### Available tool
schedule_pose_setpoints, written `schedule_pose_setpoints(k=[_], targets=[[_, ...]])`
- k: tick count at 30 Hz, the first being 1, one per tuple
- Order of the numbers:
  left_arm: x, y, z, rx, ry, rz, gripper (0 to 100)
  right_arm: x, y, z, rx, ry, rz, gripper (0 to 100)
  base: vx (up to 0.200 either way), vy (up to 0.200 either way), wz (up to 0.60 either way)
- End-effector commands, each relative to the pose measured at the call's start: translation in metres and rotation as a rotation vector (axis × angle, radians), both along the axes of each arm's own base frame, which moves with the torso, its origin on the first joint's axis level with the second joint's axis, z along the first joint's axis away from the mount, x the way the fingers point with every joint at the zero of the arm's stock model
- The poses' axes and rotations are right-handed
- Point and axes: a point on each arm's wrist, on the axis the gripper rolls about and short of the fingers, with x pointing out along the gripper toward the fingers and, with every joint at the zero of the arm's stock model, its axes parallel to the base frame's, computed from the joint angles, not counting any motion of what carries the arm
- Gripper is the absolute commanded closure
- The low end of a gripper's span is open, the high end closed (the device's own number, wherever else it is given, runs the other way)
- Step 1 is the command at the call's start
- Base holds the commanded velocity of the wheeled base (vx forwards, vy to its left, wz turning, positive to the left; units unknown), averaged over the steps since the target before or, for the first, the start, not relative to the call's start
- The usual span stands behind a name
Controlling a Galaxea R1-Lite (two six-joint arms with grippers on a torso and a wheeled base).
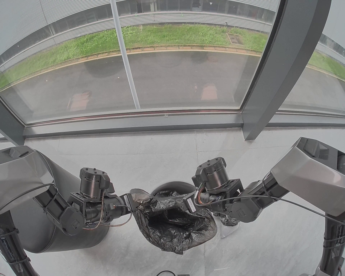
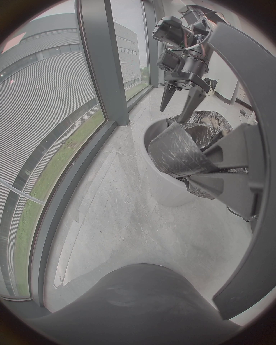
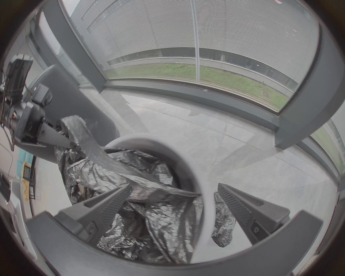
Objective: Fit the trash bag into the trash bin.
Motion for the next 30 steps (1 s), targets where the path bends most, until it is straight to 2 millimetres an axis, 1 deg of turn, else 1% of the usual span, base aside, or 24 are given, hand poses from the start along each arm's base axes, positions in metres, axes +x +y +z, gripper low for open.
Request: schedule_pose_setpoints(k=[1,6,15,18,22,26,29,30], targets=[[0.0,0.0,0.001,-0.003,-0.002,0.001,100,0.0,0.01,-0.009,-0.013,0.009,0.018,0,0.0,0.0,0.0],[0.001,0.0,0.001,-0.003,-0.003,0.001,100,-0.003,0.007,-0.007,-0.02,0.008,0.015,0,0.0,0.0,0.0],[0.001,0.0,0.002,-0.012,-0.019,0.002,100,-0.002,0.006,-0.009,-0.101,-0.037,0.013,0,0.0,0.0,0.0],[0.001,0.0,0.002,-0.012,-0.019,0.002,100,-0.002,0.006,-0.014,-0.153,-0.05,0.015,0,0.0,0.0,0.0],[0.001,0.0,0.002,-0.013,-0.018,0.003,100,0.001,0.009,-0.024,-0.172,-0.044,0.024,0,0.0,0.0,0.0],[0.001,0.0,0.002,-0.013,-0.017,0.003,100,0.008,0.012,-0.033,-0.191,-0.049,-0.002,0,0.0,0.0,0.0],[0.001,0.0,0.002,-0.013,-0.018,0.003,100,0.012,0.012,-0.035,-0.194,-0.065,-0.022,0,0.0,0.0,0.0],[0.001,0.0,0.002,-0.013,-0.018,0.003,100,0.017,0.013,-0.034,-0.18,-0.084,-0.03,0,0.0,0.0,0.0]])
